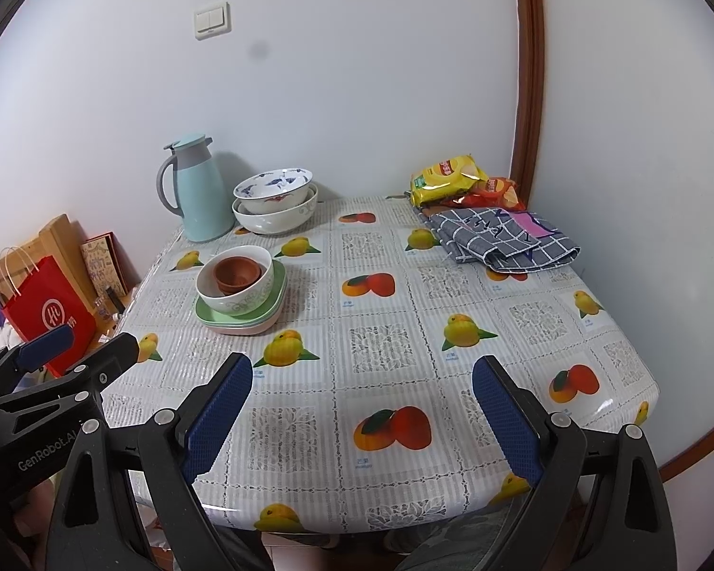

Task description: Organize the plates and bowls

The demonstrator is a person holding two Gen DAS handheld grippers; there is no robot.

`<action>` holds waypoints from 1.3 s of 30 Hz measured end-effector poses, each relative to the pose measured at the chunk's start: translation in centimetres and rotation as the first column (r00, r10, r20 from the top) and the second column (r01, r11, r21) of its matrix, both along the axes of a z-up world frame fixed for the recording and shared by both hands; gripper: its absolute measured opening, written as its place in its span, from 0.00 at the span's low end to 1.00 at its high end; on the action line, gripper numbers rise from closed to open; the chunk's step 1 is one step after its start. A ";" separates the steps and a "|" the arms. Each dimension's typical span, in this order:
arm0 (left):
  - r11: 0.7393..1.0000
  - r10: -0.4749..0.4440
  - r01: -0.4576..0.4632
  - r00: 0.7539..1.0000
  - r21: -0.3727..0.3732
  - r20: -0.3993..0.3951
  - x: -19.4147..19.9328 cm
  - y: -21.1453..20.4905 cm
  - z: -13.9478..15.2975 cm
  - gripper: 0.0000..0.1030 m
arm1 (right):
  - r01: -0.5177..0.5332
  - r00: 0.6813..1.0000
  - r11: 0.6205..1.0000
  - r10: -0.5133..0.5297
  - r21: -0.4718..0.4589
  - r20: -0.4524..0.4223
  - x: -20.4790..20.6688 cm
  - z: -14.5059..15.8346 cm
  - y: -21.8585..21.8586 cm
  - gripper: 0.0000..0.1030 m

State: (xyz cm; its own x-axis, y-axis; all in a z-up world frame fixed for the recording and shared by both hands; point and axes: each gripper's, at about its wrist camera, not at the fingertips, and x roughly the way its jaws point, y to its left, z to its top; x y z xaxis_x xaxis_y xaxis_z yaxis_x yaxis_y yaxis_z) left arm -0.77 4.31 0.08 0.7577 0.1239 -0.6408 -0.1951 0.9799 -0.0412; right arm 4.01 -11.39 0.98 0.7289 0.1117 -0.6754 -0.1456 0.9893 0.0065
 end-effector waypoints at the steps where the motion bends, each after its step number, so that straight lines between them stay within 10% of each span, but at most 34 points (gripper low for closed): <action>1: 1.000 0.000 0.000 1.000 0.000 0.000 0.0 0.0 0.0 0.79 | 0.000 1.000 1.000 0.000 0.000 0.000 0.0 0.0 0.0 0.90; 39: 1.000 -0.001 0.001 1.000 0.000 -0.001 0.1 0.2 0.1 0.79 | -0.004 1.000 1.000 0.004 0.003 0.006 -0.4 0.7 0.4 0.90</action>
State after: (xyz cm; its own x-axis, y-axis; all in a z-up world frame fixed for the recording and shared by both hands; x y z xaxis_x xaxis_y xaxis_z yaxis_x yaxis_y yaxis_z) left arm -0.64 4.49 0.16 0.7573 0.1235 -0.6413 -0.1942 0.9801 -0.0406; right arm 3.65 -10.97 1.66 0.7327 0.1168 -0.6705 -0.1493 0.9887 0.0091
